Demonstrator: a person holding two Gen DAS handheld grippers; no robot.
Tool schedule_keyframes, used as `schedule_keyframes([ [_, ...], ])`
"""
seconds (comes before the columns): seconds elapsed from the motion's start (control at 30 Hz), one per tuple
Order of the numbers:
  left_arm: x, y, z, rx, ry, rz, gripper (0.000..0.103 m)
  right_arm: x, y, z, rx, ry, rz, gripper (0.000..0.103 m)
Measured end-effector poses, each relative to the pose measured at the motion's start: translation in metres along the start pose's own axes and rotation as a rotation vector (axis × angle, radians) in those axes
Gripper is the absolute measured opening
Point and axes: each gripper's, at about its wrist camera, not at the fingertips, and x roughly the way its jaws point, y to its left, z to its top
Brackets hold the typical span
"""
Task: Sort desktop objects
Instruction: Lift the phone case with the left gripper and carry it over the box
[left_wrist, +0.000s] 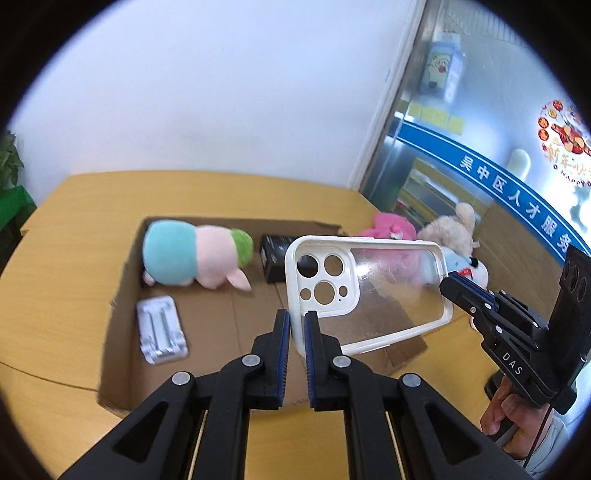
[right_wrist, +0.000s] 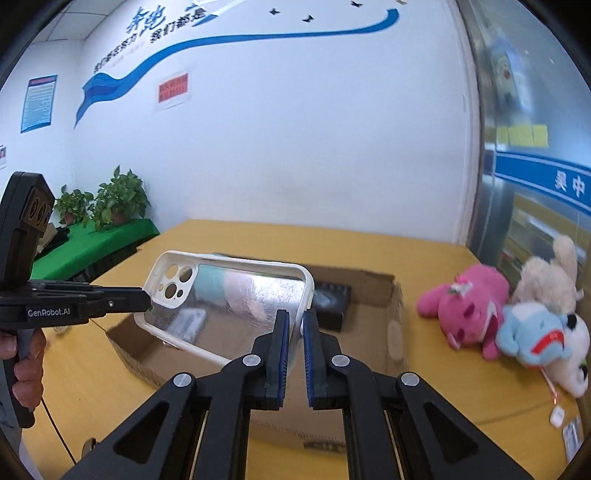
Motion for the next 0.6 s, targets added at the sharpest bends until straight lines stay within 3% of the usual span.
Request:
schedule_keyframes([
  [0.17,-0.01,0.02,0.017,0.006,-0.029,0.041,0.007,0.023,0.016,0.028,-0.001,-0.015,0.057,0.006],
  [0.3,-0.006,0.04,0.021,-0.001,-0.01,0.084,0.007,0.052,0.028,0.034,0.04,0.027,0.12,0.006],
  [0.6,0.048,0.088,-0.006,-0.08,0.178,0.131,0.007,0.123,0.044,-0.006,0.111,0.197,0.182,0.007],
])
